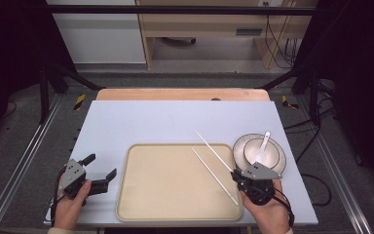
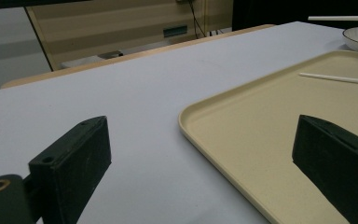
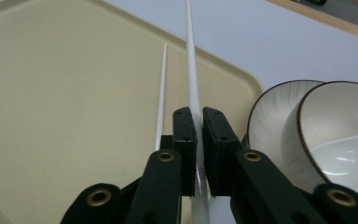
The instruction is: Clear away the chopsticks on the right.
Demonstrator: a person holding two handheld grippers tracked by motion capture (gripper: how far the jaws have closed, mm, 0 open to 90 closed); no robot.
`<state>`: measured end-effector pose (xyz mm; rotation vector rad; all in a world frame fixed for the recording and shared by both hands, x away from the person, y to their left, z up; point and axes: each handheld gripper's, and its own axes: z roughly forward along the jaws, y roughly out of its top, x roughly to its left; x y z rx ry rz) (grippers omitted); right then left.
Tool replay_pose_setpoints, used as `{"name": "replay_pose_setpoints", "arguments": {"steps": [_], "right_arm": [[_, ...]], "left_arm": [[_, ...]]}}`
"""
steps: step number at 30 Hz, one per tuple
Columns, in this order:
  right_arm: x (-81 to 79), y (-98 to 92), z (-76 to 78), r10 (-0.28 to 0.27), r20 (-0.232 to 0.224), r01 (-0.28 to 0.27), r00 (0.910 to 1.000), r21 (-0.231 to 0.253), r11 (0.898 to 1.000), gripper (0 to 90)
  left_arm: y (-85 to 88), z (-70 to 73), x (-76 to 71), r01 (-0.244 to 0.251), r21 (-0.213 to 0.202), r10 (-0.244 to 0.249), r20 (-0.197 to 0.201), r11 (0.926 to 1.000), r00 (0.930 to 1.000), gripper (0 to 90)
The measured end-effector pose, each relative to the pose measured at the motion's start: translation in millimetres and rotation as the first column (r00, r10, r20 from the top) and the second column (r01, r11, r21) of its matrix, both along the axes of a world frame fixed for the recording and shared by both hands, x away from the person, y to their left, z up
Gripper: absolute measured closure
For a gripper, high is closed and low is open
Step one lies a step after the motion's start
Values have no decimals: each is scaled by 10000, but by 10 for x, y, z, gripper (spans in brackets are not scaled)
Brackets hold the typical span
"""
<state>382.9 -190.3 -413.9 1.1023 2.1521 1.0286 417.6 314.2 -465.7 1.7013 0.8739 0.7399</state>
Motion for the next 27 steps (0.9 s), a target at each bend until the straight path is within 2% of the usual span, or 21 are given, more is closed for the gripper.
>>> {"name": "replay_pose_setpoints", "arguments": {"steps": [6,13,18,21,23,27], "right_arm": [[-72,58,-95,78,-193,-77,9998,70,9999,840],[-158,194,-244,343,-600,-353,9976,-153,9993,840],[-180,247,-307,243,-1035,-224,9943,193,9996,839],[-177,293,-363,241,-1288,-220,9914,179,9996,840],[-178,325,-381,219,-1290,-202,9914,144,9997,839],[-152,313,-429,-105,-1502,116,9886,68,9999,839]], "left_arm": [[-1,4,-2,-2,9,2,3,10000,10000,41],[-5,8,-3,3,4,-3,17,10000,10000,41],[-9,8,0,45,-16,-45,12,10000,10000,41],[-13,4,3,68,6,-68,-23,10000,10000,41],[-17,10,-1,92,-12,-92,16,10000,10000,41],[-17,21,-9,92,-1,-92,49,10000,9999,41]]}}
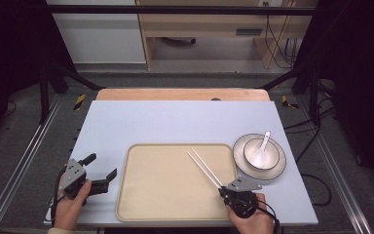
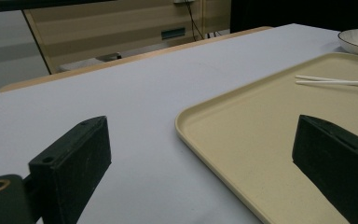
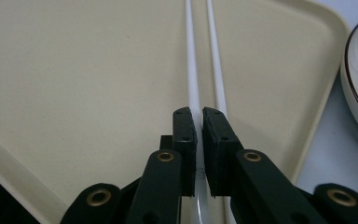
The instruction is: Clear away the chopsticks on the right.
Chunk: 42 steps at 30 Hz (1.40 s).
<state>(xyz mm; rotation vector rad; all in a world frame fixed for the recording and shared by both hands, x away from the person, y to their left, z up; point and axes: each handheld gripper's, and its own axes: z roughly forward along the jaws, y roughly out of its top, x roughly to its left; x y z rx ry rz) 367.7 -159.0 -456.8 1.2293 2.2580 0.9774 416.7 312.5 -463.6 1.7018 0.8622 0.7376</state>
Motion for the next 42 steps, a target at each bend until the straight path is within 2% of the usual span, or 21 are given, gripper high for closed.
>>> {"name": "replay_pose_setpoints", "arguments": {"steps": [5,7,9,11,13,17,21,26,30,33,36,38,40,42], "right_arm": [[-1,-21,-51,-272,-302,278,9992,186,9994,838],[11,-35,-62,-155,-256,162,9996,255,9995,830],[13,-27,-58,-330,-358,347,9988,479,9982,744],[11,-30,-41,-271,-139,280,9995,665,9974,681],[13,-41,-33,-224,63,220,9997,545,9983,657],[38,-58,-15,-218,428,187,9988,701,9974,590],[55,-84,50,-190,1126,95,9935,840,9964,443],[137,-209,123,-275,1993,60,9796,1078,9942,212],[205,-391,163,-357,2306,77,9724,1212,9926,90],[205,-523,199,-405,2624,2,9641,1519,9884,62],[196,-654,232,-506,3194,40,9463,1450,9894,68],[191,-725,239,-690,3368,182,9390,1517,9883,68],[183,-786,234,-878,3638,351,9273,1491,9882,68],[163,-837,233,-918,3815,376,9198,1471,9884,66]], "left_arm": [[-11,7,2,44,19,-44,28,10000,10000,41],[-19,9,0,54,-1,-54,20,10000,10000,41],[-26,16,-3,88,14,-88,20,10000,10000,41],[-30,25,-4,96,60,-96,34,9999,9999,40],[-37,36,-5,60,152,-60,-3,9999,10000,40],[-51,80,-23,158,209,-157,-15,9997,9999,41],[-94,132,-40,312,153,-311,-51,9994,9995,43],[-202,181,-52,731,143,-726,-322,9972,9968,43],[-335,193,-51,1159,271,-1140,-620,9929,9915,43],[-469,233,-45,1490,374,-1454,-840,9881,9858,50],[-626,285,-27,1830,457,-1775,-1054,9820,9785,83],[-725,300,-9,1983,523,-1911,-1192,9787,9743,107],[-895,293,43,2222,612,-2114,-1474,9731,9662,142],[-996,284,83,2368,776,-2219,-1634,9685,9613,185]]}}
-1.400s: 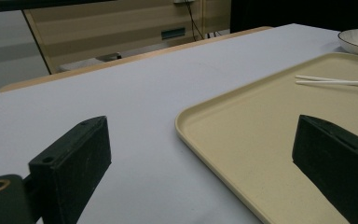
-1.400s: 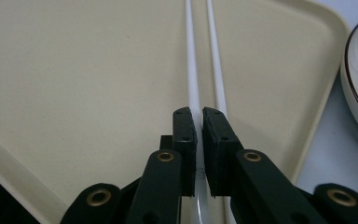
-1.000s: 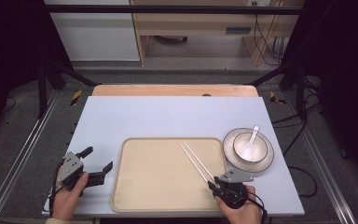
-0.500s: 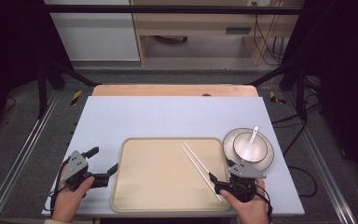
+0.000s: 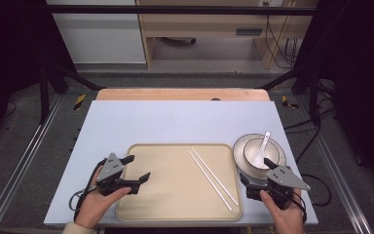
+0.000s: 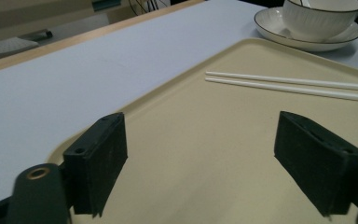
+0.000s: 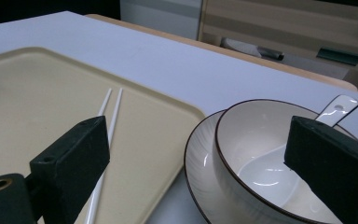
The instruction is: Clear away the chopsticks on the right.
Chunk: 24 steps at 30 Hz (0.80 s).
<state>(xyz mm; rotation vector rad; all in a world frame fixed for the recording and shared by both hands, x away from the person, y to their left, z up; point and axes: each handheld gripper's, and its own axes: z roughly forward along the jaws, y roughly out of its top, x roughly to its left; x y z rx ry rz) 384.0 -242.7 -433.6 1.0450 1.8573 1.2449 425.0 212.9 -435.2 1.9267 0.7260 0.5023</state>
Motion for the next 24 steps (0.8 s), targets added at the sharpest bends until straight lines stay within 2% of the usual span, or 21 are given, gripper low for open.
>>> {"name": "replay_pose_setpoints", "arguments": {"steps": [4,5,7,13,19,24], "right_arm": [[-51,-39,-9,51,520,-37,9986,-273,9996,59],[-59,-38,-14,61,566,-43,9984,-313,9995,56],[-69,-38,-28,91,656,-62,9978,-454,9990,55],[-67,-52,-51,78,813,-64,9967,-174,9998,52],[-64,-85,-36,-100,1020,78,9947,220,9997,62],[-37,-43,-50,-20,927,-1,9957,228,9997,61]], "left_arm": [[-282,-28,121,400,397,-387,-330,9984,9987,294],[-355,-37,153,482,534,-462,-373,9974,9982,307],[-495,-57,219,696,805,-653,-549,9943,9964,396],[-806,-135,424,928,1213,-806,-1021,9883,9915,633],[-983,-238,567,952,1419,-723,-1587,9853,9847,781],[-1055,-281,616,848,1653,-562,-1702,9826,9838,870]]}}
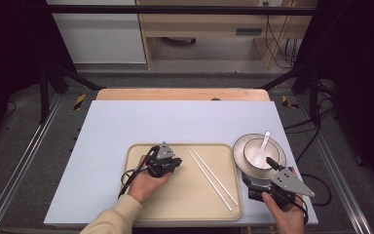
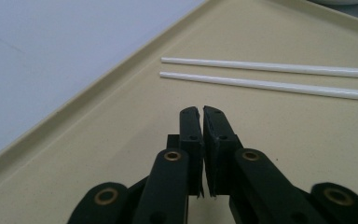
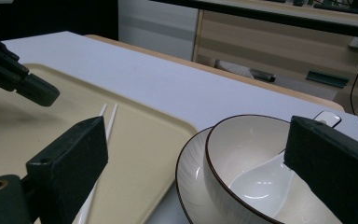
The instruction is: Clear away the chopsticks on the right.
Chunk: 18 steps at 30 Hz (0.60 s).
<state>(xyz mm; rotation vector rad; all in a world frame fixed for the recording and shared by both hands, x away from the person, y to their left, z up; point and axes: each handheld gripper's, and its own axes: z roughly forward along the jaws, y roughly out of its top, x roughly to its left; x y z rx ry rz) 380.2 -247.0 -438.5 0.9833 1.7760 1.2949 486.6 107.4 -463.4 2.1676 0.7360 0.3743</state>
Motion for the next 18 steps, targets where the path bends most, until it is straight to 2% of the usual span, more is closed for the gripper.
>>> {"name": "replay_pose_setpoints", "arguments": {"steps": [4,11,13,18], "right_arm": [[-25,-8,11,-179,127,180,9998,-118,9998,66],[-19,-38,-20,-415,-19,415,9991,-115,9991,77],[-19,-34,-25,-417,-38,416,9991,-136,9990,78],[-15,-37,-37,-411,-90,409,9991,-181,9990,85]], "left_arm": [[-72,-1,41,28,163,-25,-162,9999,9999,894],[-155,-26,108,44,577,-22,-373,9983,9993,896],[-178,-42,130,-26,467,48,-490,9989,9988,896],[-240,-77,179,2,623,32,-536,9981,9986,896]]}}
